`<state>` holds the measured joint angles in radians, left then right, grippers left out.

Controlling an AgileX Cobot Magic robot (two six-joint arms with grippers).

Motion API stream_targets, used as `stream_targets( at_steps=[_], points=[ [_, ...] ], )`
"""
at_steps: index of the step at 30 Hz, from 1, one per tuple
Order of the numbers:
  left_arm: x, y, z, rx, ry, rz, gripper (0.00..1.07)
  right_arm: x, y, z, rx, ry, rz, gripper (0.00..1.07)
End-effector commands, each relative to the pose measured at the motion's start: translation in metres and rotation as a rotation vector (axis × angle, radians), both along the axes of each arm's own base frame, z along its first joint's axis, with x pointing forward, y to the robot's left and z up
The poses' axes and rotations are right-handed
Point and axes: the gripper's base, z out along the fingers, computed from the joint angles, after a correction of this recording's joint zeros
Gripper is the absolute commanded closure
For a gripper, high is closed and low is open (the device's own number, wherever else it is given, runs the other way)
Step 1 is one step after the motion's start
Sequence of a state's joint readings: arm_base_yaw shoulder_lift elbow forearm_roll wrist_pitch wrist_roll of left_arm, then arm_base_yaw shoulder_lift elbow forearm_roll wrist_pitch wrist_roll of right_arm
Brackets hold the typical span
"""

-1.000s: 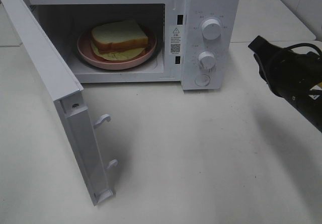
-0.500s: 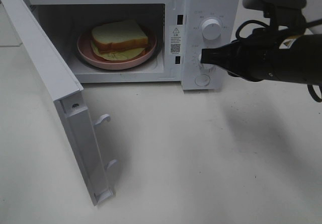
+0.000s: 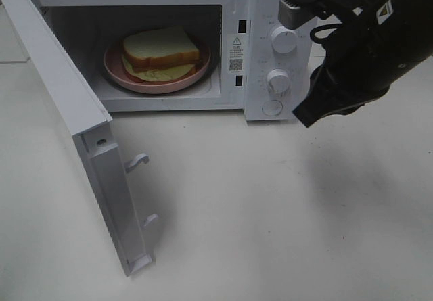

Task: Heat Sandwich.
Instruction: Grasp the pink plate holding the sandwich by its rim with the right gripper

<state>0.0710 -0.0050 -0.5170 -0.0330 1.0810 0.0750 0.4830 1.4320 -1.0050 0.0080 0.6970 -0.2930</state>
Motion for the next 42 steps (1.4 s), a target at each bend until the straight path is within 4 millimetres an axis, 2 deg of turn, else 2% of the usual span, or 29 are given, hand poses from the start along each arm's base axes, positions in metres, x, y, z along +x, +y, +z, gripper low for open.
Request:
stream_targets(
  at_steps=[1,2,3,5,6,7,8,9,10,11,12,16,20,21,24,29,42],
  points=[
    [0.0,0.0,0.001,-0.01,-0.02,0.005,0.39,0.0,-0.008,0.012,-0.101,0.003,0.037,0.87],
    [0.0,0.0,0.001,-0.01,-0.02,0.005,0.39,0.0,-0.009,0.015,-0.124,0.007,0.051,0.82],
    [0.0,0.0,0.001,-0.01,-0.02,0.005,0.39,0.0,-0.01,0.02,-0.143,0.012,0.081,0.7],
    [0.0,0.0,0.001,-0.01,-0.02,0.005,0.39,0.001,-0.009,0.024,-0.156,-0.007,0.131,0.55],
    [0.0,0.0,0.001,-0.01,-0.02,0.005,0.39,0.001,-0.009,0.024,-0.156,-0.007,0.131,0.55],
    [0.0,0.0,0.001,-0.01,-0.02,0.005,0.39,0.003,-0.008,0.026,-0.159,-0.022,0.158,0.46],
    [0.0,0.0,0.001,-0.01,-0.02,0.005,0.39,0.003,-0.007,0.027,-0.174,-0.033,0.215,0.3],
    [0.0,0.0,0.001,-0.01,-0.02,0.005,0.39,0.002,-0.007,0.027,-0.186,-0.037,0.256,0.23],
    [0.0,0.0,0.001,-0.01,-0.02,0.005,0.39,0.002,-0.006,0.026,-0.196,-0.039,0.294,0.18],
    [0.0,0.0,0.001,-0.01,-0.02,0.005,0.39,0.002,-0.006,0.026,-0.196,-0.039,0.294,0.18],
    [0.0,0.0,0.001,-0.01,-0.02,0.005,0.39,0.001,-0.006,0.026,-0.219,-0.045,0.376,0.13],
    [0.0,0.0,0.001,-0.01,-0.02,0.005,0.39,0.0,-0.005,0.026,-0.253,-0.056,0.489,0.14],
    [0.0,0.0,0.001,-0.01,-0.02,0.005,0.39,-0.007,-0.004,0.024,-0.282,-0.021,0.681,0.25],
    [0.0,0.0,0.001,-0.01,-0.02,0.005,0.39,-0.007,-0.004,0.024,-0.282,-0.021,0.681,0.25],
    [0.0,0.0,0.001,-0.01,-0.02,0.005,0.39,-0.012,0.0,0.023,-0.255,-0.006,0.79,0.35],
    [0.0,0.0,0.001,-0.01,-0.02,0.005,0.39,-0.014,0.004,0.024,-0.244,-0.041,0.959,0.35],
    [0.0,0.0,0.001,-0.01,-0.02,0.005,0.39,-0.013,0.004,0.024,-0.285,-0.089,1.059,0.34]
  ],
)
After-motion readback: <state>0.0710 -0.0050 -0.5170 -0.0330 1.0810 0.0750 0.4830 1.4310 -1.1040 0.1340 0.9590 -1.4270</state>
